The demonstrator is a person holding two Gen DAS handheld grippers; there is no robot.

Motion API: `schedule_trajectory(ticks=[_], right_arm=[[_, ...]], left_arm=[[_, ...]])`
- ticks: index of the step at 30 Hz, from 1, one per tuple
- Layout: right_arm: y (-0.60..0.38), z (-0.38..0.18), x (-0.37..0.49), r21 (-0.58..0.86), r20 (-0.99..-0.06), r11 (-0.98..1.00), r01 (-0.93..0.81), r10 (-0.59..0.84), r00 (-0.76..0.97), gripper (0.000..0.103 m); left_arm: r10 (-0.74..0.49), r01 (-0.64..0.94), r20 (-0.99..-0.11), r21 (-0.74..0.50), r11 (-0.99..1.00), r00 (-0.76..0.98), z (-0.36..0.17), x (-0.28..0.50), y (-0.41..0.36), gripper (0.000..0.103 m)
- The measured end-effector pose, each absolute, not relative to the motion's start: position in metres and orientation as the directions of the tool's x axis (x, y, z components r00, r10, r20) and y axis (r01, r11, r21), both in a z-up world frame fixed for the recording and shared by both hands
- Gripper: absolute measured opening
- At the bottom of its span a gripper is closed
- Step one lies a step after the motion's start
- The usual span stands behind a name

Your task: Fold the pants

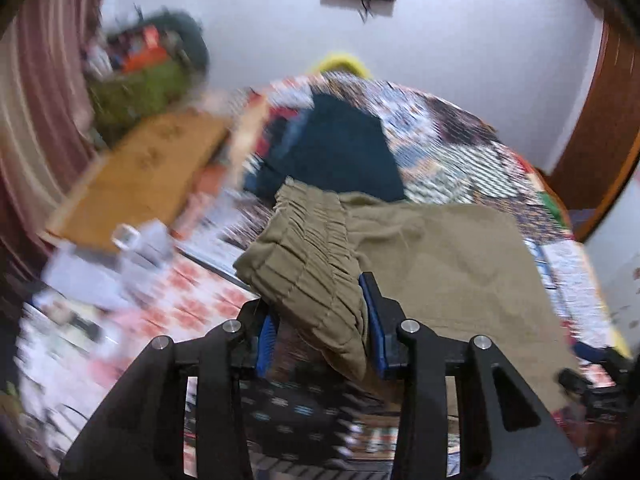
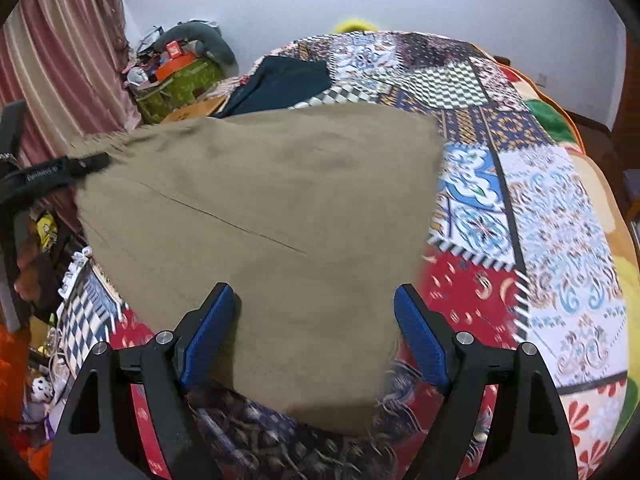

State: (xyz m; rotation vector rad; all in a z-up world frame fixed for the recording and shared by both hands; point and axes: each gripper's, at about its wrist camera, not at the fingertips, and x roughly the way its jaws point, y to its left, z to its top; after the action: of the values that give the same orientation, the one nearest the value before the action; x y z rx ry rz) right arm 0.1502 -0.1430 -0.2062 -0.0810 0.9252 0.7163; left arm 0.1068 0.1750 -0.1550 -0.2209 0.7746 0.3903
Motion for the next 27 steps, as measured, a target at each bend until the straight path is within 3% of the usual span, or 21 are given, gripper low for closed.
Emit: schedule_trajectory(ticks=[3,8,18,27], right_arm=[[-0.151,-0.208,0.152,0.242,-0.758,0.781,-0.575,0.523,0.391,0.08],[-0.156,-0.214,0.152,0.273,-0.757,0.785,-0.556,0.532,0.38,0.08],[-0.157,-0.211,0.152,0.268,-0.753,0.785,-0.559,0.532,0.387,0.08],[-0.162,-0.197,0.155,0.284,-0.717,0.78,-0.558,0.559,0.416,0.08]], left_arm=[[0.35,-0.428,-0.668,0.052,0.902,0.657,-0.141,0.105,0.169,0.037],[0.346,-0.352,-0.595,0.111,0.929,0.725,-0.114,0.115,0.138,0.034],[0.026,-0.083,-0.574,-0.073,0.994,0.818,-0.068,0.144,0.082,0.028],[-0.194,0.105,-0.644,-0.174,0.979,0.74,-0.082,0.168,0.038,0.029]])
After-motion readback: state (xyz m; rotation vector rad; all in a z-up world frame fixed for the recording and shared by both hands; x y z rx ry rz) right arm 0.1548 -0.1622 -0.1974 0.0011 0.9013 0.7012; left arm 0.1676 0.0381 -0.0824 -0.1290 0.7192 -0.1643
